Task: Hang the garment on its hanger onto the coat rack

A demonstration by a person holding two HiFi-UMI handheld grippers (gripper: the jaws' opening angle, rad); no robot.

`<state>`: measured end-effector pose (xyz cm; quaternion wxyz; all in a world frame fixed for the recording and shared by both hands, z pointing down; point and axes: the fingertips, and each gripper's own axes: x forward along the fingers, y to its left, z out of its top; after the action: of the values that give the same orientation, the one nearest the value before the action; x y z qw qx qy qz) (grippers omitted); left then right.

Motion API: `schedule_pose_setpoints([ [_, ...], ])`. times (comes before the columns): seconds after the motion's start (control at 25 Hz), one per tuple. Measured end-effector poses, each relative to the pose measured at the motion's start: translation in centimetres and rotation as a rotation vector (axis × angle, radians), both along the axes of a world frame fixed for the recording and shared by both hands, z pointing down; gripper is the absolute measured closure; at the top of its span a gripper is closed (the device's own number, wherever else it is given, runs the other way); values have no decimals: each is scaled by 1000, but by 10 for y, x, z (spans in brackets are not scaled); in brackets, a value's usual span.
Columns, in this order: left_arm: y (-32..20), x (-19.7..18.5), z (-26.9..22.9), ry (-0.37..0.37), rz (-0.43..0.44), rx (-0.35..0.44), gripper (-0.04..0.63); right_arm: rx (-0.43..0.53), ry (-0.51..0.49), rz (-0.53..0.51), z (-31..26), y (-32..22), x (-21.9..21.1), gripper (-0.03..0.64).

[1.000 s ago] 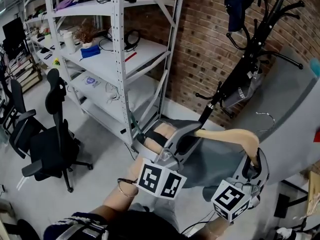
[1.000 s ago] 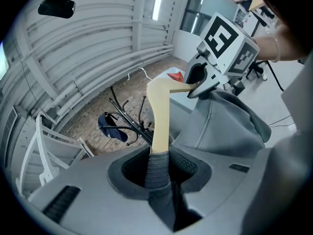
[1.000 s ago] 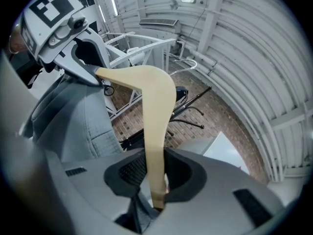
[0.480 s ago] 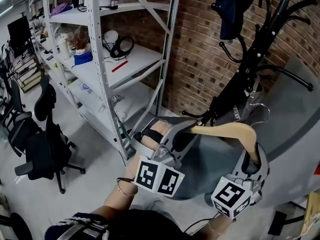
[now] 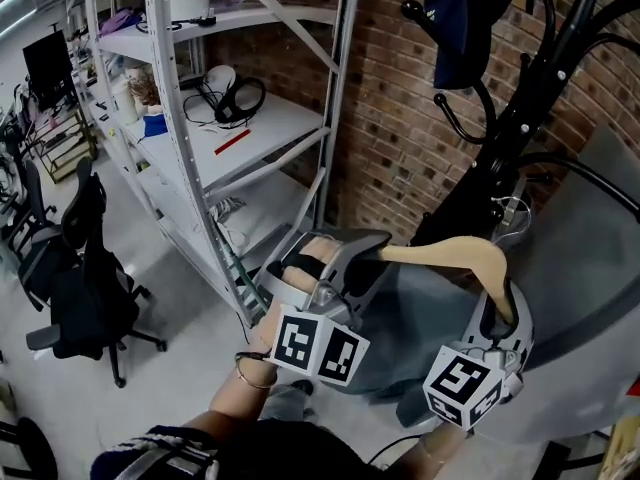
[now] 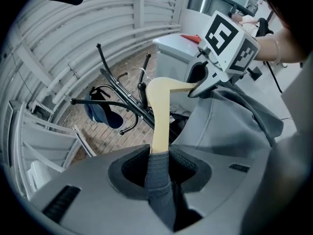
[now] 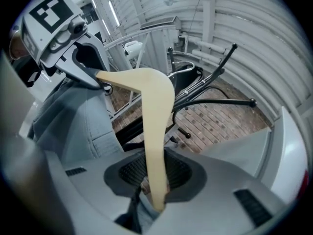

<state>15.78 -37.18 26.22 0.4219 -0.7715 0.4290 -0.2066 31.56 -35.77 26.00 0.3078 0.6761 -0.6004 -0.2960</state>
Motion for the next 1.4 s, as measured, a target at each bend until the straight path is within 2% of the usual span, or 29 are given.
schedule_pose_setpoints([
  [0.44, -65, 3, 35, -30, 17, -76, 488, -91, -23, 20, 39, -61, 3, 523],
  [0.76, -85, 6, 56, -43, 46, -111, 488, -126, -42, 41, 60, -80, 5, 523],
  [0.92, -88, 8, 57, -16, 68, -109, 488, -101, -62, 44, 59, -84, 8, 520],
  [1.08, -85, 10, 57, 39, 118, -111, 488, -77, -100, 31, 56, -84, 9, 515],
  [1.24, -73, 12, 47, 117, 198, -106, 442, -57, -110, 4, 51, -78, 6, 498],
  [1.4, -63, 12, 45, 97, 208, -108, 432, -49, -99, -21, 45, -66, 2, 472],
])
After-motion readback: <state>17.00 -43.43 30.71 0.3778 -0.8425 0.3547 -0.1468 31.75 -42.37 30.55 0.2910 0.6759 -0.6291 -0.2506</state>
